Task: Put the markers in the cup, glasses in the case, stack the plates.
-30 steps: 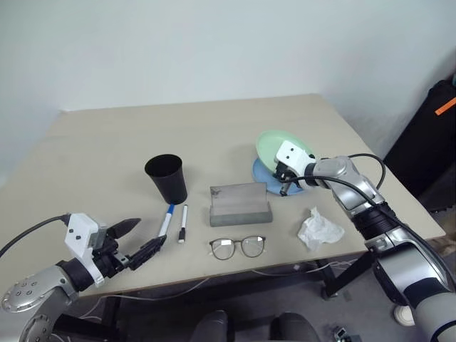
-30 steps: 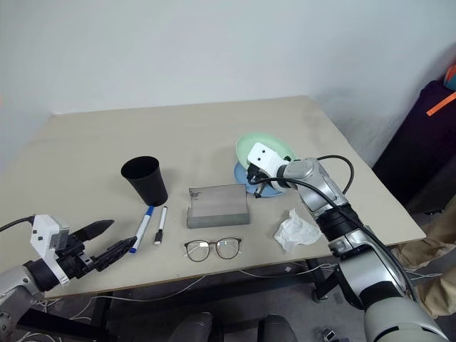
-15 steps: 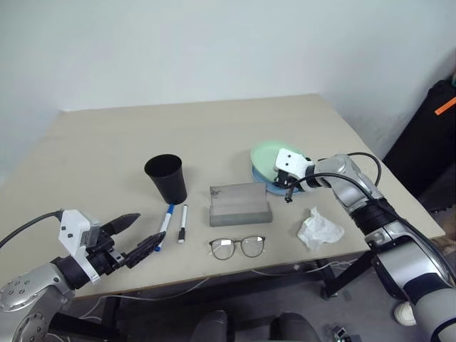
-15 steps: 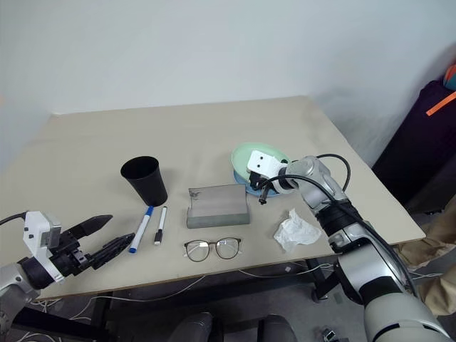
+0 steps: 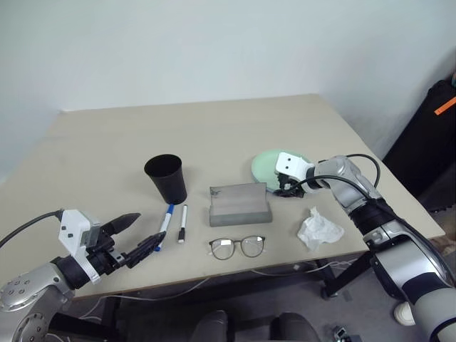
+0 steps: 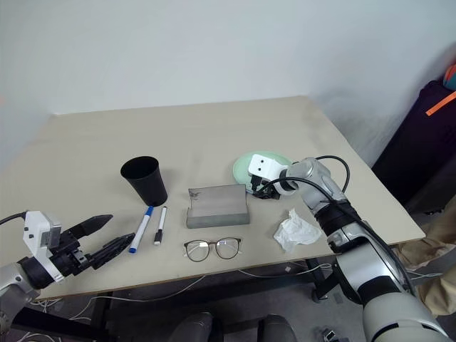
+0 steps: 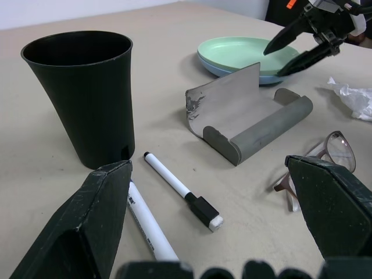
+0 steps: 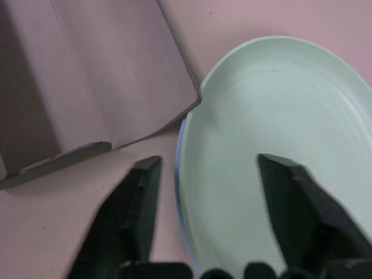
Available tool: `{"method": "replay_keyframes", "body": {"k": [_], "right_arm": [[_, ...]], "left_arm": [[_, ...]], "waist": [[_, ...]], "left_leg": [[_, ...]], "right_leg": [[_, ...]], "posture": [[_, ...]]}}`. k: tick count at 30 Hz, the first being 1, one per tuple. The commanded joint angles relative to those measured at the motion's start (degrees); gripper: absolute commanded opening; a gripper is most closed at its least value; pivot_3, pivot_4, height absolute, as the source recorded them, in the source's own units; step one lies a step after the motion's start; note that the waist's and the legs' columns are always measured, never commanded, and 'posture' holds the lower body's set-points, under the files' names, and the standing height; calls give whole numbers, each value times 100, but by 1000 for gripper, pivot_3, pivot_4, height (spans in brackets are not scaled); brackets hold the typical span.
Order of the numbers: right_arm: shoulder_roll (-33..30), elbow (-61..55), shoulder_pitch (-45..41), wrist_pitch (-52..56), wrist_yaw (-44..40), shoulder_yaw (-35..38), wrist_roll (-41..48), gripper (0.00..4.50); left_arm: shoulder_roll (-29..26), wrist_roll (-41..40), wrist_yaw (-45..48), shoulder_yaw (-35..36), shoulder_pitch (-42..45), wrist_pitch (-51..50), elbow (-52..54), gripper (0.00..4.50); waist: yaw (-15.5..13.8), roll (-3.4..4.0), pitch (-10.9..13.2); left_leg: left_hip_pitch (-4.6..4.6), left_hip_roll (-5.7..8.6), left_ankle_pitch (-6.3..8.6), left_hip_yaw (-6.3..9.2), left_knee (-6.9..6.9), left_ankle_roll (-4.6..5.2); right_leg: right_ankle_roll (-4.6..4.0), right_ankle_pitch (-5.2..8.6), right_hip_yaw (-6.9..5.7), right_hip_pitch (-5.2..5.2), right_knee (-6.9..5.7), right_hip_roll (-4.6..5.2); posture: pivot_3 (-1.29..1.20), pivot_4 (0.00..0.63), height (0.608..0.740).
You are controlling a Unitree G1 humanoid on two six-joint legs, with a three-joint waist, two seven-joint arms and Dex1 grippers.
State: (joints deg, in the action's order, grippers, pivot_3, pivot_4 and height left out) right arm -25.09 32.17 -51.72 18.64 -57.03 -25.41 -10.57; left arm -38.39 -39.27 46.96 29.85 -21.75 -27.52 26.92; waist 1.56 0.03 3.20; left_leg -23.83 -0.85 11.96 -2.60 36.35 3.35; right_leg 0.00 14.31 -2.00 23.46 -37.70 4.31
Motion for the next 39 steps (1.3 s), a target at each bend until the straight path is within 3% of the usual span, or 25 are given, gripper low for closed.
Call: {"method": "replay_keyframes", "body": {"k": [1, 7, 16, 21, 39], "right_arm": [[-158, -321, -465, 207, -505, 337, 284, 3126], [-676, -1148, -506, 798, -2081, 562, 1087, 3126], [-1685, -1919, 136, 68, -3479, 353, 1284, 3126], [-2013, -1787, 333, -740, -3547, 29, 1170, 3126], [-1641, -1072, 662, -1970, -3135, -333, 226, 3126]], "left_arm": [[-89, -91, 11, 134, 93, 45, 179, 4500], [-94, -90, 24, 112, 118, 44, 151, 4500], [-104, -71, 80, 78, 148, 50, 93, 4500], [-100, -47, 89, 34, 200, 42, 62, 4500], [-47, 22, 64, 32, 147, 78, 72, 4500]], "waist": [[0, 1, 0], [-27, 0, 0], [-28, 0, 0], [-26, 1, 1], [-43, -2, 0]], "left_leg": [[0, 0, 0, 0, 0, 0], [1, -1, 0, 4, 1, 0], [1, 0, 1, 1, 8, 0], [1, -1, 1, 1, 7, 0], [1, 0, 1, -1, 17, 0]], "right_leg": [[1, 0, 0, 0, 0, 0], [4, -2, -4, -2, 2, 0], [15, 12, -7, -1, 1, 18], [14, 12, -7, 0, 1, 18], [-4, 1, -7, -5, -1, 19]], "posture": [[0, 0, 740], [0, 0, 740], [0, 0, 740], [0, 0, 740], [0, 0, 740]]}}
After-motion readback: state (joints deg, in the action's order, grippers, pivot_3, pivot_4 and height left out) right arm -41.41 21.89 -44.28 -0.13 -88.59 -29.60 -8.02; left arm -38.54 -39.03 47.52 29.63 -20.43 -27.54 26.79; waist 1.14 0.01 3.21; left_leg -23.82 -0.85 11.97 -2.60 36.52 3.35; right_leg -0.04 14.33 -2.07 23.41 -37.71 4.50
